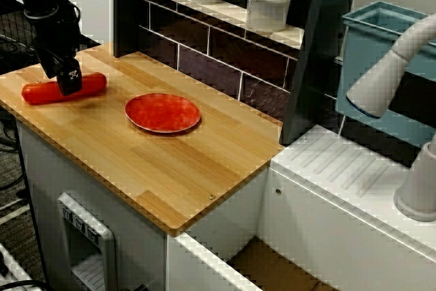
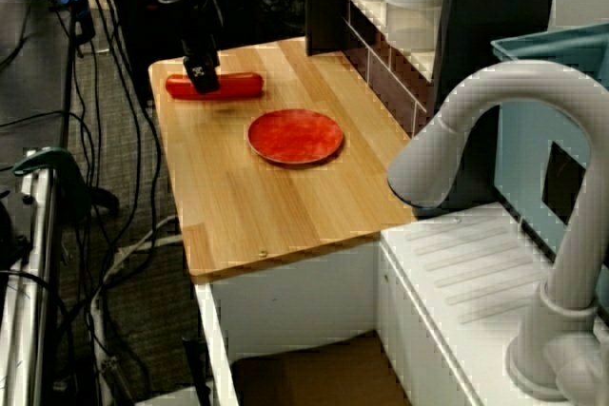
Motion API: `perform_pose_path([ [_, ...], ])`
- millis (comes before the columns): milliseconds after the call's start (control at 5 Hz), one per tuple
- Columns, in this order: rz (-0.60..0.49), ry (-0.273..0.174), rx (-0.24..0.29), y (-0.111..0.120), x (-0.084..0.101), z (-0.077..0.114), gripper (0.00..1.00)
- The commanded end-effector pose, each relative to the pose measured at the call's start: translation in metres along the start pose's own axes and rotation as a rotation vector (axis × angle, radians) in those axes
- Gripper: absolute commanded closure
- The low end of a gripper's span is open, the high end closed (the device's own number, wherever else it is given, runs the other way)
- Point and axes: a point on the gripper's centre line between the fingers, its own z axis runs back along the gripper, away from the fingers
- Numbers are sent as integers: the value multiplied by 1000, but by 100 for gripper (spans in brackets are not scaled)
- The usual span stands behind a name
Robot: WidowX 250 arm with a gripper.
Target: Put the object on the plate
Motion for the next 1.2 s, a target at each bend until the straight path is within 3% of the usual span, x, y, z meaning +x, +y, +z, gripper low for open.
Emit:
perform_pose_path([
  [0,8,-8,62,5,8,-5,0],
  [200,9,-2,66,4,6,-8,0],
  [400,10,9,44,2,2,-10,100],
  [600,1,14,34,0,2,-6,100],
  [800,-1,23,4,4,13,7,100],
  [1000,-49,14,-46,-14,31,33,100],
])
